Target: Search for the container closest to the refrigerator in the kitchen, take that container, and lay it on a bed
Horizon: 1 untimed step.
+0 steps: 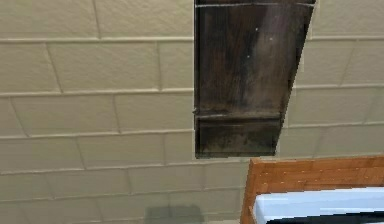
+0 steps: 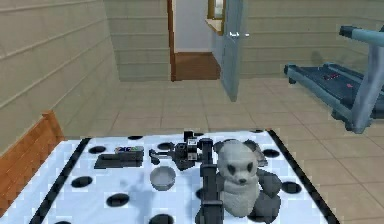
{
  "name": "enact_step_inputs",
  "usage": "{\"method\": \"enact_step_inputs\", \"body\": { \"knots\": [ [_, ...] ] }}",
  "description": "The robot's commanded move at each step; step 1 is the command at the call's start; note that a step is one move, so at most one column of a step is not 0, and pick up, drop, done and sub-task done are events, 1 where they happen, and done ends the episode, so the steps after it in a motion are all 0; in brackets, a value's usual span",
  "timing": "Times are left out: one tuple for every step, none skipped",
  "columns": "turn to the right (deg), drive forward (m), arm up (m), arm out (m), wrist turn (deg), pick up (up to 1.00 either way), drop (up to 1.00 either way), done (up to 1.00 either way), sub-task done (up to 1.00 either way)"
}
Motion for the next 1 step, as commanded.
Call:
{"method": "enact_step_inputs", "body": {
  "knots": [
    [0.0, 0.0, 0.0, 0.0, 0.0, 0.0, 0.0, 1.0, 0.0]
  ]
}}
